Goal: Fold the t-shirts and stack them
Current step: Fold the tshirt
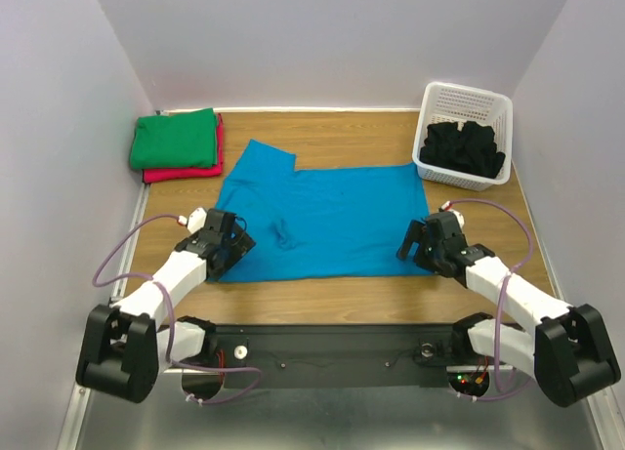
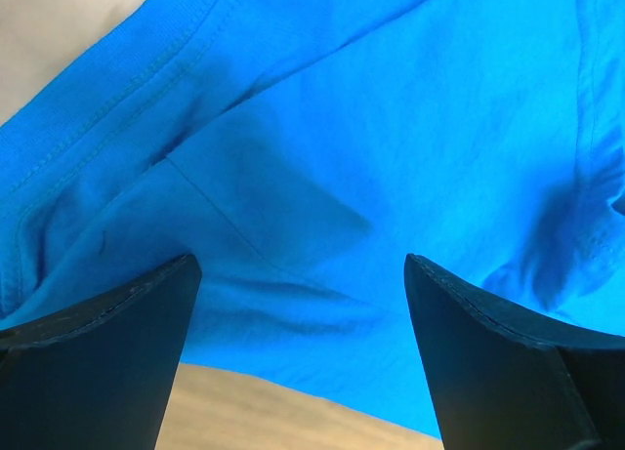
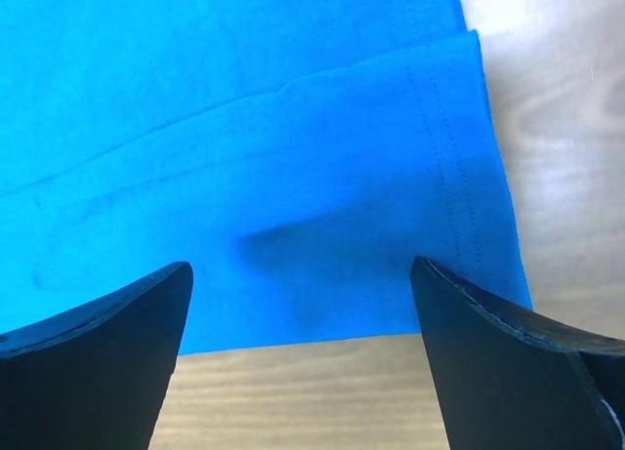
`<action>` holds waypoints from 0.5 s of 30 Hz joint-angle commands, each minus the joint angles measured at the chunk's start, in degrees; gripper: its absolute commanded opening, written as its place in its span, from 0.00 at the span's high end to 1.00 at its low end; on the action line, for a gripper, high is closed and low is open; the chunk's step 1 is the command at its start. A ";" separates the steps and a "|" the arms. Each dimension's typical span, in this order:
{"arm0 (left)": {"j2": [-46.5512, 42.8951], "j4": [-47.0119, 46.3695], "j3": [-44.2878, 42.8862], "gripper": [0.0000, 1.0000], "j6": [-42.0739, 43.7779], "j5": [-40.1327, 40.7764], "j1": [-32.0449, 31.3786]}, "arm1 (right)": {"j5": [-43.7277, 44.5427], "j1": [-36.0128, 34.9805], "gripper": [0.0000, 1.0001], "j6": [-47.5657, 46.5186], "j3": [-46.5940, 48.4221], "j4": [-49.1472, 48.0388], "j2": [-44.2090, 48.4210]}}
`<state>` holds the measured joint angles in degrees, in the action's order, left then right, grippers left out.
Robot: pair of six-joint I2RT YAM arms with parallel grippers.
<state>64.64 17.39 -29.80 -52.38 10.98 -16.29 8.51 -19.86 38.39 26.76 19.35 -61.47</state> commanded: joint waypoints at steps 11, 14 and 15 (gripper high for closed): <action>-10.23 14.95 0.36 0.01 -8.26 0.08 -0.32 | -3.51 -0.01 0.00 10.20 -2.68 11.83 9.34; -13.83 15.57 0.27 0.01 -8.97 0.71 -0.32 | -3.67 -0.18 0.00 12.23 -3.03 12.72 11.72; -14.54 15.75 0.18 0.01 -9.05 0.62 -0.32 | -4.29 -0.18 0.00 12.32 -2.86 12.99 12.94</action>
<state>53.25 29.63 -28.47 -59.51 9.87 -16.40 5.80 -19.86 47.44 24.40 29.10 -51.66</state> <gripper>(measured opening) 0.985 0.998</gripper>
